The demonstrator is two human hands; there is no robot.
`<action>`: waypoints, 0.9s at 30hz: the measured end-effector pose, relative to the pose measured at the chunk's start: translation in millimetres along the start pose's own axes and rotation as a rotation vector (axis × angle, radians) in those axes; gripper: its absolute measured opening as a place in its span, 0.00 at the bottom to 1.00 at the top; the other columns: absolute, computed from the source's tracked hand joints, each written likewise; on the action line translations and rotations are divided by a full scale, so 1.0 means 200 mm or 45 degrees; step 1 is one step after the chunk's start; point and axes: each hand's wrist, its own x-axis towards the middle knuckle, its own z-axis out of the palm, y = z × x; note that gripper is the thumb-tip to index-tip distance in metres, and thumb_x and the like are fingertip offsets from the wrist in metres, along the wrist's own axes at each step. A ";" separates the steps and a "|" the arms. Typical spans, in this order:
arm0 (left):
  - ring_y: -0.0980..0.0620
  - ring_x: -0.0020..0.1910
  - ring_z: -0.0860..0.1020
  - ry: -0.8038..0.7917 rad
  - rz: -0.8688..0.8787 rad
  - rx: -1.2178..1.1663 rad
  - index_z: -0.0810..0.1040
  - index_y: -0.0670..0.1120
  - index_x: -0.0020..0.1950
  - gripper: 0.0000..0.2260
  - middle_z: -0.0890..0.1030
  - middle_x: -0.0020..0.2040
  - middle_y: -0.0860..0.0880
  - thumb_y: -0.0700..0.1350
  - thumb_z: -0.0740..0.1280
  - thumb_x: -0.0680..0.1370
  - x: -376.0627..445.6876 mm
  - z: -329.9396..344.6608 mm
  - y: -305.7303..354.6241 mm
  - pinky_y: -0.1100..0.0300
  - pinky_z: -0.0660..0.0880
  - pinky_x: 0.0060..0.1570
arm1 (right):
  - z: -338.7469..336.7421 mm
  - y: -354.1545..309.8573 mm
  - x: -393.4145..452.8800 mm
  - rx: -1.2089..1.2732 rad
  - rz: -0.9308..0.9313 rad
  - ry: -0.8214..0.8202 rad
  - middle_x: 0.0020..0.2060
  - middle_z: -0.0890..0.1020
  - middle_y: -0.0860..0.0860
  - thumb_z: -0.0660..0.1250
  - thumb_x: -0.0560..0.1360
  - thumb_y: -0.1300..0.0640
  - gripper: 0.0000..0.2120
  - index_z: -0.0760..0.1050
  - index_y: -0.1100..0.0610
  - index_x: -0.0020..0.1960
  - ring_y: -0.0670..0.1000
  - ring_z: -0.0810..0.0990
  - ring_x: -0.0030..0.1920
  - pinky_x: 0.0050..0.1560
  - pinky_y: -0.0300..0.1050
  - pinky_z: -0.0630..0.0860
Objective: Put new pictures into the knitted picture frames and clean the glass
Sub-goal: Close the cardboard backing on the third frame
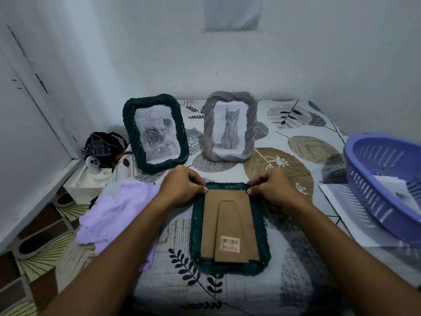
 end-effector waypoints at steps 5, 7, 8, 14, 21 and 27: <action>0.58 0.40 0.80 0.122 -0.001 -0.005 0.85 0.52 0.39 0.02 0.83 0.36 0.58 0.46 0.76 0.69 -0.08 0.03 0.02 0.59 0.77 0.45 | 0.01 0.00 -0.05 0.021 -0.036 0.046 0.40 0.83 0.52 0.75 0.68 0.66 0.07 0.82 0.59 0.45 0.48 0.80 0.43 0.41 0.40 0.75; 0.56 0.42 0.81 0.199 0.031 -0.013 0.85 0.51 0.44 0.03 0.85 0.41 0.54 0.45 0.74 0.71 -0.14 0.05 0.03 0.58 0.78 0.47 | 0.02 0.01 -0.09 0.033 -0.066 0.083 0.43 0.84 0.53 0.75 0.68 0.66 0.09 0.82 0.60 0.48 0.51 0.81 0.46 0.49 0.44 0.77; 0.56 0.43 0.80 0.229 0.047 -0.033 0.85 0.50 0.46 0.05 0.85 0.44 0.53 0.45 0.73 0.72 -0.17 0.05 0.04 0.57 0.78 0.48 | 0.02 0.02 -0.11 0.038 -0.088 0.098 0.44 0.84 0.53 0.74 0.69 0.65 0.11 0.82 0.61 0.51 0.51 0.81 0.48 0.51 0.44 0.77; 0.53 0.46 0.77 0.229 0.311 -0.074 0.83 0.43 0.54 0.10 0.82 0.50 0.47 0.41 0.72 0.73 -0.38 0.03 0.07 0.62 0.74 0.49 | 0.00 0.02 -0.34 -0.037 -0.257 0.071 0.45 0.81 0.51 0.72 0.72 0.64 0.14 0.80 0.62 0.57 0.48 0.79 0.47 0.47 0.40 0.77; 0.55 0.51 0.78 0.240 0.406 -0.145 0.83 0.43 0.53 0.13 0.80 0.51 0.51 0.44 0.73 0.71 -0.72 0.06 -0.02 0.71 0.72 0.51 | 0.01 0.13 -0.66 -0.033 -0.271 0.064 0.44 0.81 0.49 0.72 0.72 0.62 0.11 0.81 0.58 0.54 0.45 0.79 0.47 0.46 0.36 0.74; 0.53 0.56 0.77 0.316 0.276 -0.092 0.83 0.43 0.54 0.27 0.80 0.56 0.48 0.62 0.68 0.66 -0.90 0.12 -0.07 0.59 0.74 0.56 | 0.08 0.19 -0.82 -0.100 -0.341 0.193 0.47 0.80 0.51 0.74 0.70 0.61 0.10 0.83 0.59 0.50 0.50 0.78 0.48 0.49 0.42 0.75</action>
